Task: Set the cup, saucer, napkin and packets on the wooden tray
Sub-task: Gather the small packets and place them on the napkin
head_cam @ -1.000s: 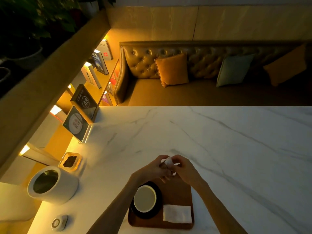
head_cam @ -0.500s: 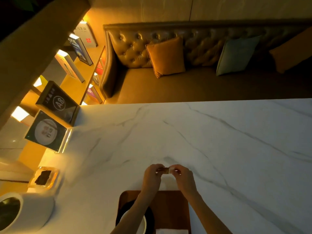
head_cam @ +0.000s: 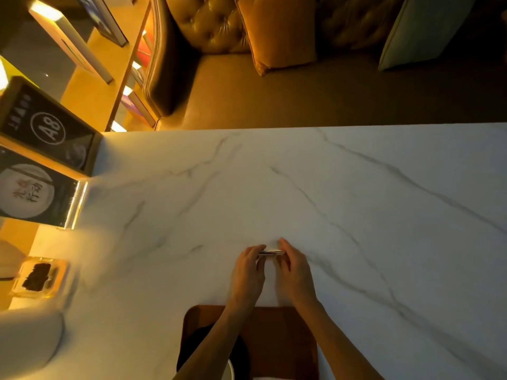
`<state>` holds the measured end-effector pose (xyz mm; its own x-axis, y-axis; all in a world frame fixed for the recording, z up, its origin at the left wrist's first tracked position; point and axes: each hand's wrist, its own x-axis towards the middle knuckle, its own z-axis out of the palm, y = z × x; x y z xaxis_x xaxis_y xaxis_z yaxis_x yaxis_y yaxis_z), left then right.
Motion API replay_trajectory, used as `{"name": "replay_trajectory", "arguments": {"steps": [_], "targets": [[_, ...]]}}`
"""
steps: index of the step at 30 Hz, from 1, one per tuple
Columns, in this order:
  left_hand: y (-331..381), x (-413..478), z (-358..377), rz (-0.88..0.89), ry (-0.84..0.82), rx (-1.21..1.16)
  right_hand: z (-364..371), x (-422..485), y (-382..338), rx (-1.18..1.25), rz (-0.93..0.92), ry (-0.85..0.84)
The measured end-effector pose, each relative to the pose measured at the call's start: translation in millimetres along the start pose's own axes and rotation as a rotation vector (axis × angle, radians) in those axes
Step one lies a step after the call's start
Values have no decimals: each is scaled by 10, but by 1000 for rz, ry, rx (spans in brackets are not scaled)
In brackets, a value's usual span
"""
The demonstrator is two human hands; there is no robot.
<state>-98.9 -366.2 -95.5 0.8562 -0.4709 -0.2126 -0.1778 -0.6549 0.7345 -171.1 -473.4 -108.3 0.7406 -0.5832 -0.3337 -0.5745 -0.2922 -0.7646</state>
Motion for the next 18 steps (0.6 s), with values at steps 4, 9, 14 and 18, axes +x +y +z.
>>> {"name": "replay_trajectory", "arguments": {"steps": [4, 9, 14, 18], "targets": [[-30, 19, 14, 23, 39, 7, 15, 5, -8, -51, -111, 47], [-44, -10, 55, 47, 54, 24, 60, 8, -2, -169, -208, 87], [-97, 30, 51, 53, 48, 42, 59, 16, 34, -160, -214, 112], [-121, 140, -55, -16, -52, -5, -43, 73, -21, 115, -16, 41]]}}
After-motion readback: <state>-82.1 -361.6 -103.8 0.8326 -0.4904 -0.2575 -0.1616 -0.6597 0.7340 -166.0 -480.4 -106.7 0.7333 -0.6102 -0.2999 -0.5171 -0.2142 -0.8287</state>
